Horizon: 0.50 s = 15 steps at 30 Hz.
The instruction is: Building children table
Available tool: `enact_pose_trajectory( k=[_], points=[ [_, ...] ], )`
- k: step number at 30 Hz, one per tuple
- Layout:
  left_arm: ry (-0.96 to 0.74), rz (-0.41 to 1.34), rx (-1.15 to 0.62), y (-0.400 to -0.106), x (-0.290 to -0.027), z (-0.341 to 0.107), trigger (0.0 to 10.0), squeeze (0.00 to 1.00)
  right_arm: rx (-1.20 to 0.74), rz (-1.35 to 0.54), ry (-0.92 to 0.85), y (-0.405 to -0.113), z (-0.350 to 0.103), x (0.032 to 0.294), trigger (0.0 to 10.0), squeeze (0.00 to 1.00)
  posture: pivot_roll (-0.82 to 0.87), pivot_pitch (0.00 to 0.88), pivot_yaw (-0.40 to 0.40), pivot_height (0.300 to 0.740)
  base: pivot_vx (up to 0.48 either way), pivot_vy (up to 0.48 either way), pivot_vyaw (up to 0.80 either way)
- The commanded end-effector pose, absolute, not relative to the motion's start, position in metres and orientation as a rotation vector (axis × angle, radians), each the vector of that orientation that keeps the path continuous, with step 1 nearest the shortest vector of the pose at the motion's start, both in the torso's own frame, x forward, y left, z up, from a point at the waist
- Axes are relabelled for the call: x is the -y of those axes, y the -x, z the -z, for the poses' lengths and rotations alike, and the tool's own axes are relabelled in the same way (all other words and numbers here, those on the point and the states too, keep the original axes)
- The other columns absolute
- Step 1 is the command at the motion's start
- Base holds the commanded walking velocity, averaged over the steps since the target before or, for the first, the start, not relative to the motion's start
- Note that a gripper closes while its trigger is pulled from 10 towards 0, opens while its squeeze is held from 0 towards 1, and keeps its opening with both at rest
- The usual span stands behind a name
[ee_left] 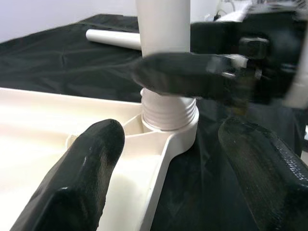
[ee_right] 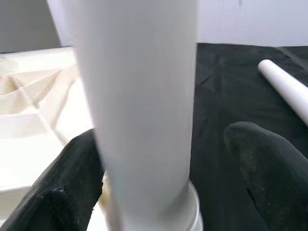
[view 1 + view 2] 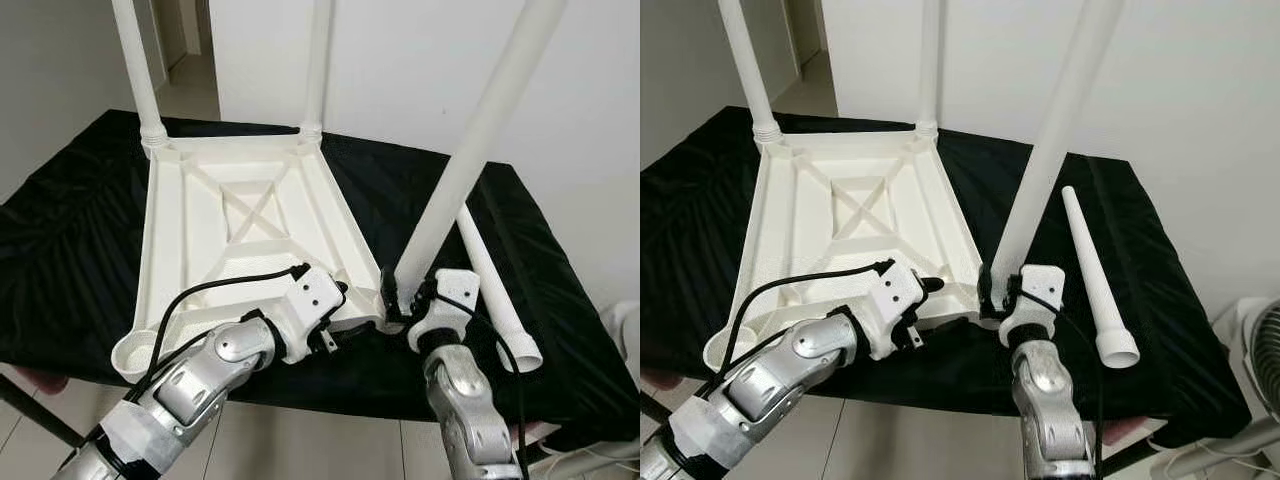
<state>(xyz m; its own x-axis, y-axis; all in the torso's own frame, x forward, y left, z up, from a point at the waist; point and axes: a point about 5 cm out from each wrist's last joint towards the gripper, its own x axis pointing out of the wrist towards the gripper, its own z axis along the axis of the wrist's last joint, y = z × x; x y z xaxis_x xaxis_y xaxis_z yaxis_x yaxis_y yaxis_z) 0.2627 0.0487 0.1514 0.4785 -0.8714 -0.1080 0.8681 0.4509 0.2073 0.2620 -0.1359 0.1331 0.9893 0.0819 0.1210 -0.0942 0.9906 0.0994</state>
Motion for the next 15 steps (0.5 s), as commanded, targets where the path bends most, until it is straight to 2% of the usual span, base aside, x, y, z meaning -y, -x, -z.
enact_pose_trajectory(
  k=[1, 3, 10, 11, 12, 13, 14, 15],
  points=[
    [-0.249, 1.228, 0.016, -0.256, -0.047, -0.153, 10.0, 0.00, 0.156, -0.109, -0.127, -0.258, -0.139, 0.135, 10.0, 0.00, -0.06, 0.000, -0.085, 0.740, 0.000, 0.000, 0.00],
    [-0.222, 1.200, 0.042, -0.260, -0.048, -0.158, 10.0, 0.00, 0.159, -0.145, -0.144, -0.245, -0.136, 0.138, 10.0, 0.00, -0.07, 0.000, -0.080, 0.740, 0.000, 0.000, 0.00],
    [-0.178, 1.124, 0.059, -0.272, -0.052, -0.166, 10.0, 0.00, 0.123, -0.191, -0.145, -0.228, -0.127, 0.145, 10.0, 0.00, -0.08, 0.000, -0.077, 0.740, 0.000, 0.000, 0.00],
    [-0.181, 1.106, 0.063, -0.275, -0.054, -0.167, 10.0, 0.00, 0.114, -0.203, -0.144, -0.225, -0.125, 0.147, 5.5, 0.00, -0.09, 0.000, -0.073, 0.740, 0.000, 0.000, 0.00],
    [-0.181, 1.106, 0.063, -0.275, -0.054, -0.167, 10.0, 0.00, 0.114, -0.203, -0.144, -0.225, -0.125, 0.147, 5.5, 0.00, -0.09, 0.000, -0.073, 0.740, 0.000, 0.000, 0.00],
    [-0.179, 1.082, 0.071, -0.279, -0.057, -0.169, 10.0, 0.00, 0.102, -0.223, -0.135, -0.223, -0.122, 0.146, 1.3, 0.00, -0.09, 0.000, -0.074, 0.740, 0.000, 0.000, 0.00],
    [-0.179, 1.082, 0.071, -0.279, -0.057, -0.169, 10.0, 0.00, 0.102, -0.223, -0.135, -0.223, -0.122, 0.146, 1.3, 0.00, -0.09, 0.000, -0.074, 0.740, 0.000, 0.000, 0.00],
    [-0.180, 1.067, 0.076, -0.281, -0.059, -0.170, 10.0, 0.00, 0.089, -0.238, -0.139, -0.222, -0.119, 0.145, 0.0, 0.00, -0.09, 0.000, -0.074, 0.740, 0.000, 0.000, 0.00]
  ],
)
